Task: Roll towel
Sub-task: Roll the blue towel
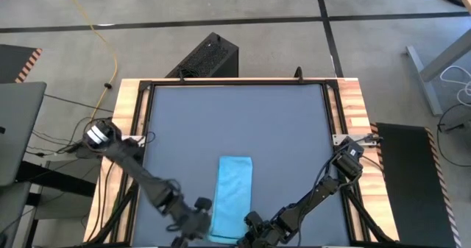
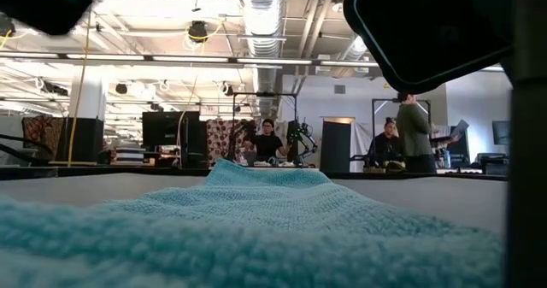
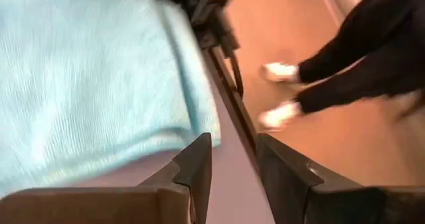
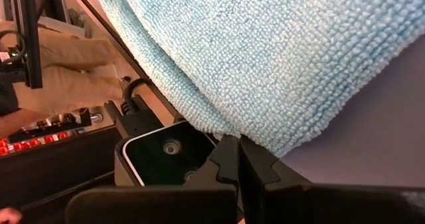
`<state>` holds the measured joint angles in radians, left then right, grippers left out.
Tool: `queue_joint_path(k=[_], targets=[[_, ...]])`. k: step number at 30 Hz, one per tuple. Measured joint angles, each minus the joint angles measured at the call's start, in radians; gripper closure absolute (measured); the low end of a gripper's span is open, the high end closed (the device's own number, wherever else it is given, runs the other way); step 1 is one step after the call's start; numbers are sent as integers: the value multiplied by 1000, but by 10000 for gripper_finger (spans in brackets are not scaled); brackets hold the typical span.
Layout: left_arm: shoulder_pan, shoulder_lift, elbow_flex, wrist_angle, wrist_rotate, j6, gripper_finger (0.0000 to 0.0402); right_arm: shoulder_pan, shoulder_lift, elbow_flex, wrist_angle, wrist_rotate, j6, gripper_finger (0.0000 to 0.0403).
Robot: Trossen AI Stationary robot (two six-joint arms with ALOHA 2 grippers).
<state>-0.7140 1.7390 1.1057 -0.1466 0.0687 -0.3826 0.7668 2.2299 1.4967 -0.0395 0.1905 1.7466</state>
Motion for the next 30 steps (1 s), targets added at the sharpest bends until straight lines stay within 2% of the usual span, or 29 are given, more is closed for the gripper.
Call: queue_joint_path(k=[3,6,13,24,30], targets=[[-68,34,0,63,-154,182,294,-5,0,1,0,-1,0,387],[-103,82,0,162,-200,253,294,-7,0,1,-1,-1,-13,387],[-105,159,0,246,-186,220,294,-9,0,2,-1,-4,-49,387],[-101,197,1,228,-210,178,293,-23,0,2,0,-44,-96,387],[-83,235,0,266,-136,114,281,-23,0,2,0,-54,-106,387]])
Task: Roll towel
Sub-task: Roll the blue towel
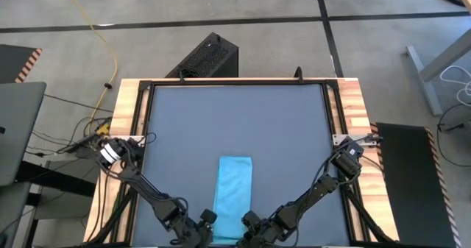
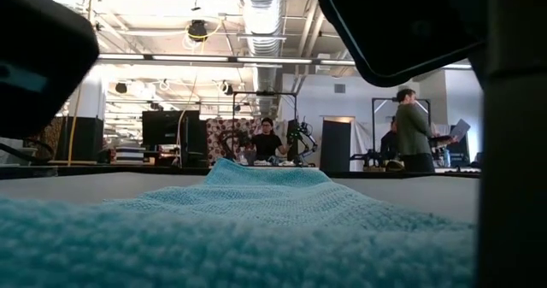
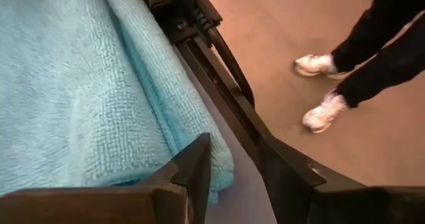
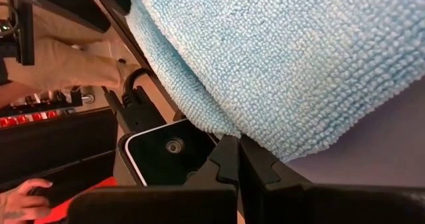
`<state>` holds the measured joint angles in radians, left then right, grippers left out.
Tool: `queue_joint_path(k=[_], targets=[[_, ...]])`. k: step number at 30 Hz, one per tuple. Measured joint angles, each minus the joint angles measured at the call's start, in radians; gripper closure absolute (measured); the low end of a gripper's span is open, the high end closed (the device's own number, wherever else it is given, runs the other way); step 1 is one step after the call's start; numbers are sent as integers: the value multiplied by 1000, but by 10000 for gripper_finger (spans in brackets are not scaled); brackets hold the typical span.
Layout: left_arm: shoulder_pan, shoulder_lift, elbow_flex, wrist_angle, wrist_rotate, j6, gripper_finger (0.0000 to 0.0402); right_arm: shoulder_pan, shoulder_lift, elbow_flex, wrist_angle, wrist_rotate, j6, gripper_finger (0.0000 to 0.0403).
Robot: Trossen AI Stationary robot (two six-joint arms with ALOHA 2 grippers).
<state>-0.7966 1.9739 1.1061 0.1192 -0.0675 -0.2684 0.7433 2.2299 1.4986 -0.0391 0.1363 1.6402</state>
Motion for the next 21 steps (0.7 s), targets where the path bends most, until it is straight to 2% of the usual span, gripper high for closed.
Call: queue_joint_path(k=[5,9,14,21], targets=[[12,-3,18,19,76,-29,235,0,0,0,-2,-2,-3,387],[12,-4,44,-28,41,43,208,0,0,0,-2,-4,-15,387],[14,-4,44,-33,10,126,203,0,0,0,-2,-4,-18,387],[12,1,44,-95,-2,129,203,0,0,0,-3,-4,-18,387]])
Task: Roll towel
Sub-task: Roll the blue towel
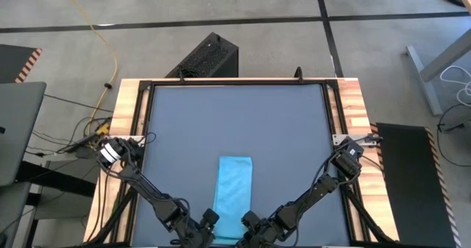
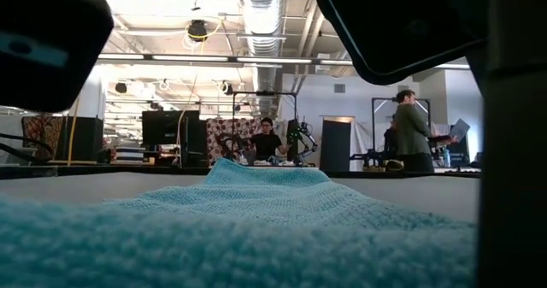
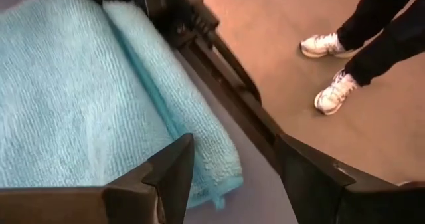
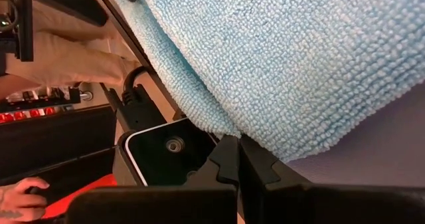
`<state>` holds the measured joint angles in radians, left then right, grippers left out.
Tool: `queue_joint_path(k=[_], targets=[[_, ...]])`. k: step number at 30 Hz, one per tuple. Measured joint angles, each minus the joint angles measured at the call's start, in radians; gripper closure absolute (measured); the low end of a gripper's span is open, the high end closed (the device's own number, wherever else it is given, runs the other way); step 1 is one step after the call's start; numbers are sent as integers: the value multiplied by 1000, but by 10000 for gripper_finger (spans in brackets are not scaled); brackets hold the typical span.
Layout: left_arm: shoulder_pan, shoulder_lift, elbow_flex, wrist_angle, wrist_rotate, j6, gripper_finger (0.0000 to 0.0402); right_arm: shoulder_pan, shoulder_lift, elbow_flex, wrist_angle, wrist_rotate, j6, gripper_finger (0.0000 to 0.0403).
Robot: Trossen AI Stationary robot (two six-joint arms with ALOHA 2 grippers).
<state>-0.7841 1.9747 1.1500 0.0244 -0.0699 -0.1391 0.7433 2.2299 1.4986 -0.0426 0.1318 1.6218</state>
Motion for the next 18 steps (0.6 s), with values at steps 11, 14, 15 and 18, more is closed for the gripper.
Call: queue_joint_path(k=[11,14,15,18], targets=[[-2,29,-2,-7,-54,-11,214,0,0,0,-2,1,0,382],[3,36,-2,-9,-56,-39,246,0,0,0,-2,1,1,380],[3,36,-2,-12,-55,-51,261,0,0,0,-2,1,1,380],[3,36,-2,-16,-59,-58,309,0,0,0,-2,1,1,380]])
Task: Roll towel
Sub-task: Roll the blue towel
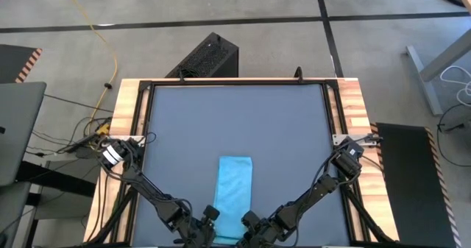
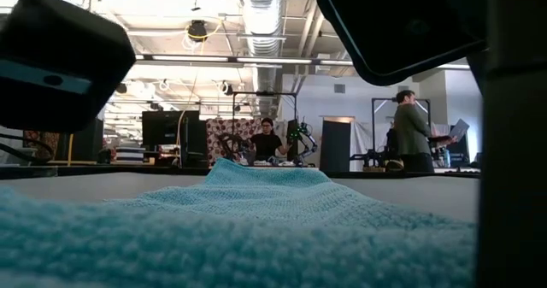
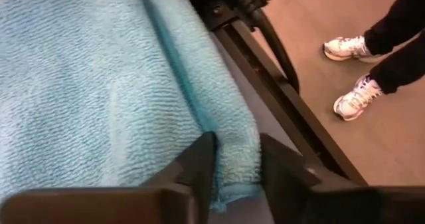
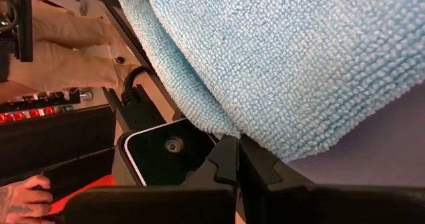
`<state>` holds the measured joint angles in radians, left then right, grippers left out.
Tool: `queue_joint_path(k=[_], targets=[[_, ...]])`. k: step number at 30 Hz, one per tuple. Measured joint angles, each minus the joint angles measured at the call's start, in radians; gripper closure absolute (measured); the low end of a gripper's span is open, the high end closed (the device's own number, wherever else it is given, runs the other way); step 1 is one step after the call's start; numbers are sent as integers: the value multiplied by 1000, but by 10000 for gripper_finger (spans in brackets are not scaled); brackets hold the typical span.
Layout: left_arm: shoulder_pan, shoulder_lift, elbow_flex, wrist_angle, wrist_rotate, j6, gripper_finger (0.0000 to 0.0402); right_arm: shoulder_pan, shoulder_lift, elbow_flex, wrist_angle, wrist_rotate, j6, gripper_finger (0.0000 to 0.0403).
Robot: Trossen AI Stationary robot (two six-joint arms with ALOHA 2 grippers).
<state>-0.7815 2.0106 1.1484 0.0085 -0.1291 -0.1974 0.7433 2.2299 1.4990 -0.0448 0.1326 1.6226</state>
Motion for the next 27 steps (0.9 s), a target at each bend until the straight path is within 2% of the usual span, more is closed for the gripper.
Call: queue_joint_path(k=[4,6,15,27], targets=[[7,0,0,-43,10,-85,379,-7,0,0,0,-2,0,380],[17,1,1,-73,44,-152,393,-7,0,0,0,-5,0,379],[86,5,0,-53,404,-388,400,-2,2,0,10,8,58,379],[170,6,-3,-51,560,-536,401,2,2,-2,18,18,128,371]])
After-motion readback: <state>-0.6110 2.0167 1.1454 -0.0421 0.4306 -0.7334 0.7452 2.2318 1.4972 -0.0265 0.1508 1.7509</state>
